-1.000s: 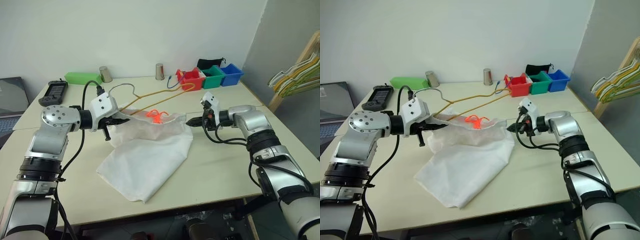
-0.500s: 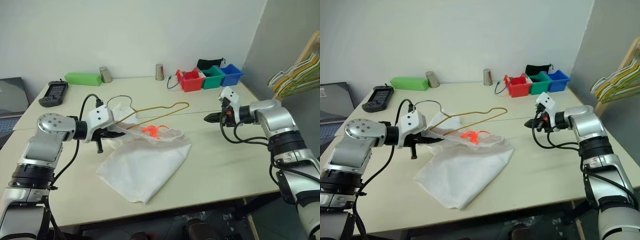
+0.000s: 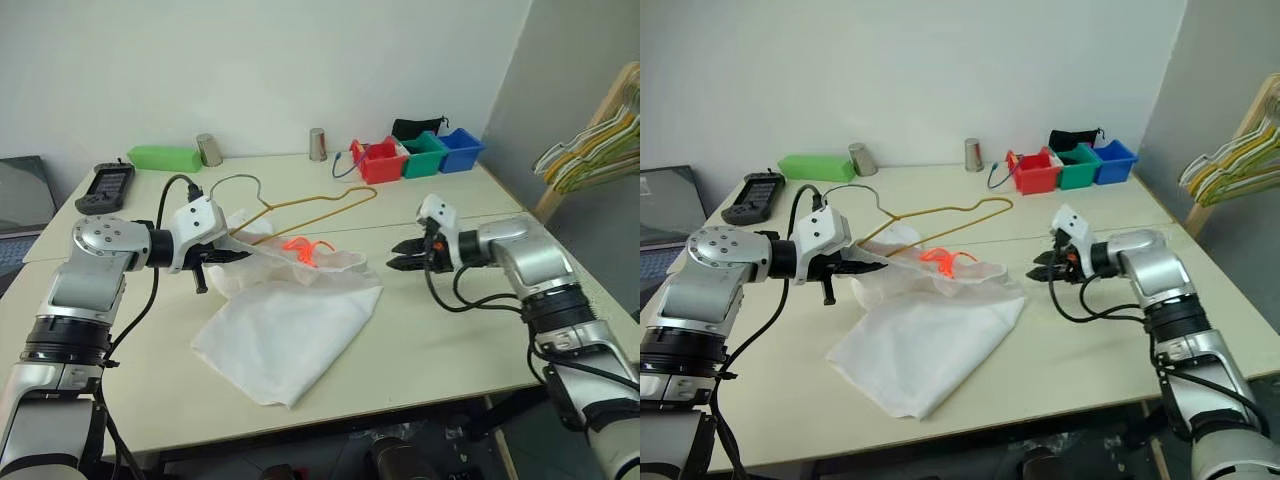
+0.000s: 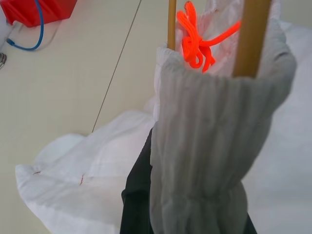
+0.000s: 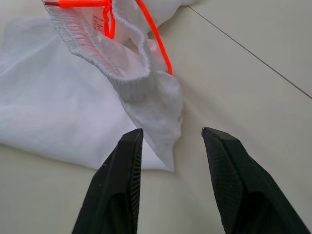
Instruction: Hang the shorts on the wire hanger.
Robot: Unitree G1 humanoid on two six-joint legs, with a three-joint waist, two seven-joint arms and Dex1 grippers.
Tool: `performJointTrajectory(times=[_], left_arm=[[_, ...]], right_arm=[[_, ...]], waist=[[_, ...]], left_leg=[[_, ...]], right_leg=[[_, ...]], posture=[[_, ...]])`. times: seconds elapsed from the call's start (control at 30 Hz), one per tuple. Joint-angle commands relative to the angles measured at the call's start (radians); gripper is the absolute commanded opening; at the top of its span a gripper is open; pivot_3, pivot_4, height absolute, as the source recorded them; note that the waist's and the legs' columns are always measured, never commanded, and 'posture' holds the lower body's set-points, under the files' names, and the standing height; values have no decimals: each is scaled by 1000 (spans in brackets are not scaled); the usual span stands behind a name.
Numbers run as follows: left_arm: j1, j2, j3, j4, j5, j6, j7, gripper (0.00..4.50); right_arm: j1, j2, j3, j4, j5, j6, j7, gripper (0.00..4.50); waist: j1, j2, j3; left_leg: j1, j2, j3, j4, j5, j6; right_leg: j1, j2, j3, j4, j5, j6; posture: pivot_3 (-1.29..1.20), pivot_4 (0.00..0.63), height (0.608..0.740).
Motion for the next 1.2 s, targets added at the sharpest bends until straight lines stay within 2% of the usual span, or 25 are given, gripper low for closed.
performJointTrajectory(times=[0.03,0.4,0.73,1.03,1.13,1.2], left_arm=[[-34,2,10,-22,-8,-18,2,0],[-20,7,17,-43,-14,-11,8,0],[-8,15,26,-60,-18,-7,13,0],[-10,13,25,-59,-17,-12,14,0],[-12,12,23,-58,-16,-14,13,0],[-13,11,22,-57,-15,-15,14,0]], right_arm=[[-45,33,5,-31,15,13,-15,2333],[-91,94,42,2,9,-15,-13,2333],[-112,111,85,121,-51,-127,-24,2333],[-131,129,71,184,-67,-165,-28,2333],[-135,131,61,181,-56,-157,-24,1794],[-135,131,58,177,-52,-154,-19,1272]], waist=[[0,0,0],[4,0,0],[5,0,0],[5,0,0],[5,0,0],[6,0,0]], left_leg=[[0,0,0,0,0,0],[0,0,-1,0,0,0],[0,0,-1,0,0,0],[0,0,-1,0,0,0],[0,0,-2,0,0,0],[0,0,-2,0,0,0]], right_leg=[[0,0,0,0,0,0],[1,0,-1,0,0,0],[1,0,-1,0,0,0],[1,0,-1,0,0,0],[1,0,-1,0,0,0],[1,0,-1,0,0,0]], posture=[[-87,0,740],[-68,0,740],[-45,0,740],[-44,0,740],[-53,0,740],[-53,0,740]])
